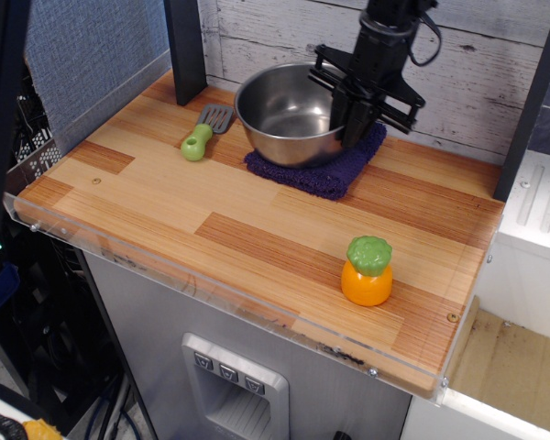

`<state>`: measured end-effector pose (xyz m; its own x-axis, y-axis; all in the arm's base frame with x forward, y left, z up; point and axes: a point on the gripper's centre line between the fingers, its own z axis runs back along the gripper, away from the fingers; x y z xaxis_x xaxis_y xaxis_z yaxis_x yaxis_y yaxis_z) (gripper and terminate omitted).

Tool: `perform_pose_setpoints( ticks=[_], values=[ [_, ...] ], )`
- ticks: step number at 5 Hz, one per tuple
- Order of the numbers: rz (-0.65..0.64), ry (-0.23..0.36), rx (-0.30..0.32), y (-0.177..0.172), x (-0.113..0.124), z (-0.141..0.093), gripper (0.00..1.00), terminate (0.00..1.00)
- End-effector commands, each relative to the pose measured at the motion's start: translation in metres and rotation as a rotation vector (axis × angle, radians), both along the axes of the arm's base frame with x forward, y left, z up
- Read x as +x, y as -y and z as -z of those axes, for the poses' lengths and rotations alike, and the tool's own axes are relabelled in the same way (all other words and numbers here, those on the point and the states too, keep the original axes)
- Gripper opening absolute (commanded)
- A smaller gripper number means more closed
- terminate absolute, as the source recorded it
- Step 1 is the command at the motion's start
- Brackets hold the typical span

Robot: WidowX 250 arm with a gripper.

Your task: Place the metal bowl on top of the purple towle

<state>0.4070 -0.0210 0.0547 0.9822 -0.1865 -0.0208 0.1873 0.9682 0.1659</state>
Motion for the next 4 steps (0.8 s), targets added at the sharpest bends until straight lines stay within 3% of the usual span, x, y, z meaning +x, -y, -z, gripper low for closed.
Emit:
perform_pose_setpoints(
  ticks=[1,2,3,4],
  values=[
    [0.036,0.077,0.007,0.018,-0.003,-0.030,0.00,0.00],
    [0.043,0.018,-0.013,0.012,-0.003,-0.026,1.00,0.00],
    [0.002,0.020,-0.044,0.004,-0.004,-0.028,1.00,0.00],
    [0.016,0.041,-0.056,0.001,-0.008,-0.044,1.00,0.00]
  ],
)
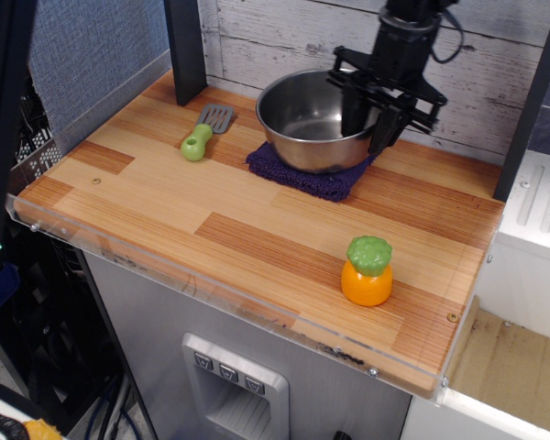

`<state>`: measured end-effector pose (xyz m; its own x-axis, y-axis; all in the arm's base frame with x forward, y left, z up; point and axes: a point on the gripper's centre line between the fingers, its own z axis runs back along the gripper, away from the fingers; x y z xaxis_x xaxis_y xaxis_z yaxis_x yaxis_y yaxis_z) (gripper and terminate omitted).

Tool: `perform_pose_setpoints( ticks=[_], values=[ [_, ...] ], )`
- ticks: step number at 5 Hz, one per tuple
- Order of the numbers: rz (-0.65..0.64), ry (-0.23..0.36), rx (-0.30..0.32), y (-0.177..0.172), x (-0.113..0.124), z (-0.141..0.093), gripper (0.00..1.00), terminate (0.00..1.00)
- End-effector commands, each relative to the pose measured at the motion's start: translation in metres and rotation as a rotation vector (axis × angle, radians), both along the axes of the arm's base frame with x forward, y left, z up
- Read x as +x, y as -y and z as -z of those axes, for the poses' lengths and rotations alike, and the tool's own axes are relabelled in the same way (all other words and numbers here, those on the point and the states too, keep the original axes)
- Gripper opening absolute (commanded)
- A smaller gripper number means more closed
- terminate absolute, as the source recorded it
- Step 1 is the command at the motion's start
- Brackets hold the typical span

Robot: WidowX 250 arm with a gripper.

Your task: Place the metal bowl on top of the purple towle

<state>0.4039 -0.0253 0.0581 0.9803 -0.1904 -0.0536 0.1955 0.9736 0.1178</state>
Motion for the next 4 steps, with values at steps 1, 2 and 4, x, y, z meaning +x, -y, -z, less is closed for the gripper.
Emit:
perform_pose_setpoints(
  ticks=[1,2,4],
  values=[
    [0.004,0.148,-0.041,-0.009,-0.016,-0.072,1.00,0.00],
    [-0.024,0.218,-0.082,-0.017,-0.035,-0.099,1.00,0.00],
    [-0.061,0.282,-0.122,-0.031,-0.080,-0.129,1.00,0.00]
  ],
)
